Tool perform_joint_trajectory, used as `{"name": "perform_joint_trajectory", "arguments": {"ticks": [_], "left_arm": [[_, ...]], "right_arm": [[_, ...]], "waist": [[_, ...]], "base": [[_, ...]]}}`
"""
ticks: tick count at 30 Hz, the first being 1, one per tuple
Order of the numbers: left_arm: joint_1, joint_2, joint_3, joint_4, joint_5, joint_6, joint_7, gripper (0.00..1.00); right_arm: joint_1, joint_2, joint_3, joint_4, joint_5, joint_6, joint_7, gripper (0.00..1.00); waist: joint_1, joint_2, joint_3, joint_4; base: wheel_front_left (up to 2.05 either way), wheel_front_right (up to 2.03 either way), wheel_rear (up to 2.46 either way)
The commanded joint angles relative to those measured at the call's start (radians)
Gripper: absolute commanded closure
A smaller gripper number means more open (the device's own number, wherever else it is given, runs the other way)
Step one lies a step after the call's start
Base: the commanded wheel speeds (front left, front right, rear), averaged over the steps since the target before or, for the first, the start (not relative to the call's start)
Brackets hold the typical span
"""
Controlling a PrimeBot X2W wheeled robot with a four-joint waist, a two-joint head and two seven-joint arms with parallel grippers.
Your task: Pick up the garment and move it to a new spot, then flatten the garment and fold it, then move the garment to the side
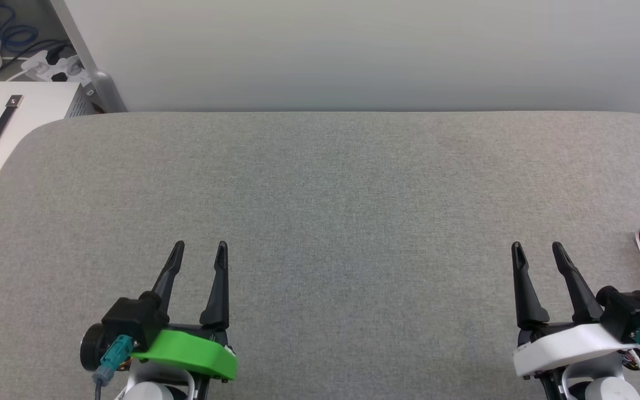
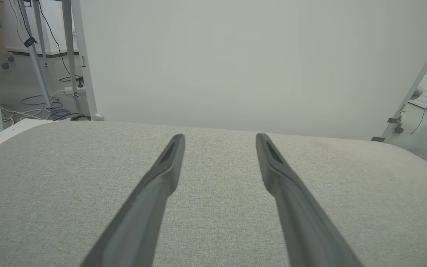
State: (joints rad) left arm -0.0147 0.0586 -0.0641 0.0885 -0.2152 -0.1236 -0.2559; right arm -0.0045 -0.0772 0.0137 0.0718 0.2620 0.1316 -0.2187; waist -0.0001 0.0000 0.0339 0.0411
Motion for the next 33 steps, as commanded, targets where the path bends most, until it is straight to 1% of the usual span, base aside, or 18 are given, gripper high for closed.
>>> {"name": "perform_joint_trajectory", "arguments": {"ticks": [1, 28, 29, 33], "left_arm": [[0.015, -0.007, 0.000, 0.003, 0.009, -0.005, -0.006, 0.00], [0.014, -0.008, -0.017, 0.008, -0.006, -0.007, -0.006, 0.00], [0.000, -0.001, -0.020, 0.005, -0.003, -0.001, 0.001, 1.00], [0.000, 0.000, -0.020, 0.002, 0.001, 0.001, 0.006, 1.00]], "right_arm": [[-0.001, 0.003, 0.006, 0.008, -0.009, -0.001, -0.010, 0.00], [-0.016, 0.014, 0.011, 0.033, -0.018, -0.001, -0.026, 0.00], [-0.003, 0.008, 0.012, 0.033, -0.012, 0.000, -0.023, 1.00], [-0.002, 0.008, 0.012, 0.032, -0.016, 0.000, -0.019, 1.00]], "waist": [[0.0001, 0.0000, 0.000, 0.001], [0.0001, 0.0000, -0.009, -0.003], [0.0001, 0.0000, -0.009, -0.003], [0.0001, 0.0000, -0.010, -0.004]], "base": [[0.00, 0.00, 0.00], [0.00, 0.00, 0.00], [0.00, 0.00, 0.00], [0.00, 0.00, 0.00]]}}
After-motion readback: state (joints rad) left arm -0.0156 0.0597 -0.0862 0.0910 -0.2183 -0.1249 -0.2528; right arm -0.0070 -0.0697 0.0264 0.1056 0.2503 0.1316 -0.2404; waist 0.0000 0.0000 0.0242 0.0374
